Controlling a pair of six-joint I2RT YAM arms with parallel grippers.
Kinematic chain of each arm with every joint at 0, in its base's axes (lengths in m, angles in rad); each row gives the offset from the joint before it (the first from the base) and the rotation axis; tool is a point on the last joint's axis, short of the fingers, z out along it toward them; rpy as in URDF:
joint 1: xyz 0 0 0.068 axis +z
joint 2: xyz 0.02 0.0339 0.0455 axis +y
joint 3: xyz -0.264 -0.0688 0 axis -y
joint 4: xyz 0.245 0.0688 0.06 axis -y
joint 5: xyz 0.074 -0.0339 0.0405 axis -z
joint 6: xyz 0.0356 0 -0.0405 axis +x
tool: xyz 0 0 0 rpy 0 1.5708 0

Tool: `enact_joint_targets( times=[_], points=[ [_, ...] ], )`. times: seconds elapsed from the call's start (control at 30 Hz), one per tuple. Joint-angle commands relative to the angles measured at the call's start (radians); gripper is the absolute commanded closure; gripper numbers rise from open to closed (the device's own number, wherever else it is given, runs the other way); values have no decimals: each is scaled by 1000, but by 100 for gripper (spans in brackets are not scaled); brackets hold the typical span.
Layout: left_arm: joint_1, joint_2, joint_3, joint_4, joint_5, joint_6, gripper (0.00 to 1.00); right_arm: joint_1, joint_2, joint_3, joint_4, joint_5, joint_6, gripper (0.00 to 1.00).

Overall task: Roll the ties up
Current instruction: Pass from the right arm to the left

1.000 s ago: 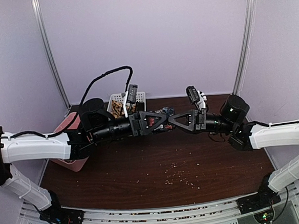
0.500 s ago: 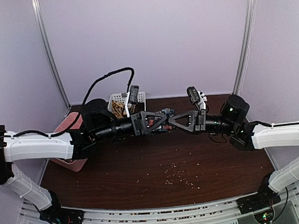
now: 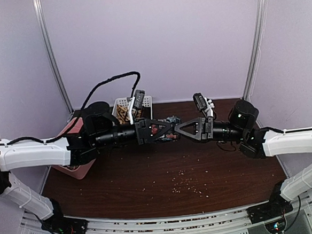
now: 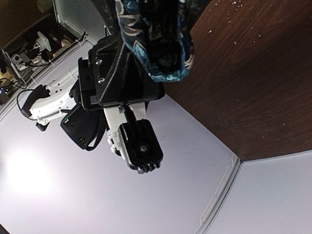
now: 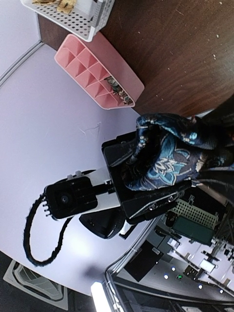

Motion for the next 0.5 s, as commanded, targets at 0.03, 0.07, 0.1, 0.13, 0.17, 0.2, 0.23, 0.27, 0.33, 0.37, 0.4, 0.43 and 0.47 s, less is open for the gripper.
enact_joint_targets(
  times=[0.03,0.07,0.1,0.13,0.17,0.2,0.23,0.27,0.33,0.37,0.4,0.43,0.47],
  points=[
    [26,-72,9,-62,28,59,100,-5,-6,21,4,17,-17,52],
    [36,-82,3,-66,37,63,100,-5,-6,19,1,18,-20,47],
    [48,-94,-2,-78,44,67,100,-6,-7,18,-3,19,-23,42],
    [62,-104,-3,-107,51,77,100,-5,-9,14,-9,19,-27,36],
    [86,-117,-2,-144,59,94,100,-7,-11,11,-15,17,-30,30],
    [104,-131,0,-194,65,115,100,-7,-11,7,-16,16,-34,23],
    [122,-148,4,-250,68,142,100,-8,-13,1,-20,14,-38,16],
    [140,-167,9,-310,71,172,100,-11,-15,-4,-21,11,-42,8],
    [184,-194,38,-459,82,247,100,-16,-18,-12,-30,6,-51,0],
    [210,-201,65,-555,83,292,100,-18,-18,-14,-34,3,-56,0],
    [237,-204,92,-649,87,340,100,-20,-19,-17,-43,1,-62,0],
    [268,-203,122,-741,92,384,100,-21,-19,-20,-50,0,-69,0],
    [306,-199,154,-836,101,421,100,-22,-19,-20,-56,-2,-75,0]
  ],
)
